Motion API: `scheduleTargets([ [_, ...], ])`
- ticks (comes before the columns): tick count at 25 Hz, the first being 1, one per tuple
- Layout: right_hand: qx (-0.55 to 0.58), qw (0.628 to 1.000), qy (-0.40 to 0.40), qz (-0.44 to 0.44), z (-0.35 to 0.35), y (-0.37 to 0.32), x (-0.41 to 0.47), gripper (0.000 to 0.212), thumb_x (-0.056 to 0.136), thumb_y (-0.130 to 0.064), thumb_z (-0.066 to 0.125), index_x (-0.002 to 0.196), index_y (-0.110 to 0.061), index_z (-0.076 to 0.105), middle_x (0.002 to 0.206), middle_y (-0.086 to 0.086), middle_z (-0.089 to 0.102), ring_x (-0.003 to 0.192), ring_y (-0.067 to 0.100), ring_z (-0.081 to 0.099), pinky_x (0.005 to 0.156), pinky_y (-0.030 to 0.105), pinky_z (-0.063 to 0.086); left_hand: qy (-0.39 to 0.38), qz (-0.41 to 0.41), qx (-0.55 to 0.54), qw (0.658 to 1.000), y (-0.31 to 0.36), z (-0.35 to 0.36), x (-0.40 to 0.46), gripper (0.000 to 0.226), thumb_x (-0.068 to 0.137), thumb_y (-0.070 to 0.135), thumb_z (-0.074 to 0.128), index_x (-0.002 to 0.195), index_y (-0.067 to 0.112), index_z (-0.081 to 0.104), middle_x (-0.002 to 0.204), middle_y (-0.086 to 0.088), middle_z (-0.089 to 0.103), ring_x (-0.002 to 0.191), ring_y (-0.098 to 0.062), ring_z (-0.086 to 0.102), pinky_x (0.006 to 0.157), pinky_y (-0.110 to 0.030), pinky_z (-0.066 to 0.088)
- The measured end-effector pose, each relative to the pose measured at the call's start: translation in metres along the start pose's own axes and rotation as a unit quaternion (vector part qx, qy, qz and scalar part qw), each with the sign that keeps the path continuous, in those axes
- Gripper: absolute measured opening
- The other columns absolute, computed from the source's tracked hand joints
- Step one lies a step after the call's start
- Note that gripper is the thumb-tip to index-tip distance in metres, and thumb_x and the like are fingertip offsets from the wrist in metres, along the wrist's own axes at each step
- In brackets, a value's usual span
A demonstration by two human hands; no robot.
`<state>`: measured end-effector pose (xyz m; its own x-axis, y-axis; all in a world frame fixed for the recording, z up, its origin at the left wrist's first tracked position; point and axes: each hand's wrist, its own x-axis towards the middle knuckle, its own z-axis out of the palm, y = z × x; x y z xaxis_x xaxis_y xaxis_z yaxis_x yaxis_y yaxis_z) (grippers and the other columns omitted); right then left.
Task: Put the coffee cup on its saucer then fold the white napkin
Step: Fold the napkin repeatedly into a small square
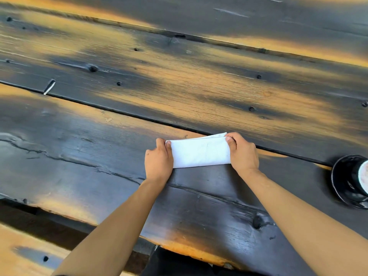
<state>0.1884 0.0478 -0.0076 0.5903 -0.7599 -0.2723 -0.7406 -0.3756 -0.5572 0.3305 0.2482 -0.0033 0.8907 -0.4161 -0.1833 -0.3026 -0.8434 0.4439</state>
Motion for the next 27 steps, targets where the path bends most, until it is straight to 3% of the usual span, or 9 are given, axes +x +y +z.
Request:
scheduleTargets([
  [5, -0.038, 0.999, 0.020, 0.020, 0.004, -0.007, 0.001, 0.023, 0.104, -0.042, 0.041, 0.113, -0.026, 0.055, 0.086, 0.010, 0.070, 0.080, 0.034, 0.063, 0.063, 0.043, 0.054, 0.024, 0.025, -0.022, 0.999, -0.006, 0.008, 0.005, 0.027, 0.107, 0.023, 0.040, 0.094, 0.004, 0.053, 0.084, -0.016, 0.067, 0.073, -0.040, 0.058, 0.076, -0.043, 0.037],
  [10, -0.063, 0.997, 0.038, 0.029, 0.008, -0.013, 0.003, 0.023, 0.103, -0.042, 0.043, 0.106, -0.020, 0.049, 0.080, 0.009, 0.069, 0.073, 0.035, 0.065, 0.060, 0.042, 0.054, 0.048, 0.039, 0.031, 0.998, -0.012, 0.021, 0.009, 0.039, 0.104, 0.033, 0.029, 0.088, 0.007, 0.052, 0.074, -0.012, 0.067, 0.062, -0.038, 0.058, 0.070, -0.040, 0.036],
  [15, -0.066, 0.995, 0.072, 0.006, 0.010, -0.017, 0.002, 0.021, 0.100, -0.039, 0.050, 0.104, -0.018, 0.053, 0.104, 0.006, 0.058, 0.082, 0.030, 0.061, 0.070, 0.040, 0.051, 0.051, 0.009, 0.063, 0.997, -0.016, 0.030, 0.009, 0.043, 0.102, 0.041, 0.022, 0.087, 0.011, 0.050, 0.077, -0.005, 0.063, 0.058, -0.032, 0.050, 0.072, -0.042, 0.037],
  [20, -0.032, 0.994, 0.101, 0.028, 0.022, -0.020, 0.002, 0.019, 0.098, -0.037, 0.055, 0.105, -0.019, 0.053, 0.111, 0.005, 0.052, 0.091, 0.028, 0.060, 0.071, 0.043, 0.053, 0.072, -0.002, 0.080, 0.994, -0.023, 0.031, 0.011, 0.032, 0.104, 0.037, 0.043, 0.087, 0.012, 0.054, 0.082, -0.006, 0.061, 0.075, -0.031, 0.053, 0.071, -0.041, 0.035],
  [25, -0.020, 0.998, 0.057, 0.032, 0.019, -0.022, 0.002, 0.039, 0.099, -0.034, 0.054, 0.135, -0.020, 0.049, 0.130, 0.006, 0.054, 0.104, 0.027, 0.062, 0.082, 0.046, 0.055, 0.095, -0.018, 0.053, 0.994, -0.030, 0.026, 0.014, 0.028, 0.102, 0.037, 0.052, 0.094, 0.010, 0.059, 0.092, -0.010, 0.061, 0.089, -0.034, 0.054, 0.076, -0.044, 0.036],
  [27, -0.021, 0.999, 0.041, 0.028, 0.015, -0.021, 0.001, 0.040, 0.098, -0.032, 0.056, 0.135, -0.021, 0.048, 0.128, 0.006, 0.057, 0.105, 0.028, 0.062, 0.083, 0.046, 0.055, 0.144, -0.015, 0.050, 0.988, -0.025, 0.022, 0.014, 0.022, 0.099, 0.030, 0.056, 0.101, 0.009, 0.060, 0.100, -0.012, 0.060, 0.094, -0.037, 0.054, 0.077, -0.045, 0.037],
])
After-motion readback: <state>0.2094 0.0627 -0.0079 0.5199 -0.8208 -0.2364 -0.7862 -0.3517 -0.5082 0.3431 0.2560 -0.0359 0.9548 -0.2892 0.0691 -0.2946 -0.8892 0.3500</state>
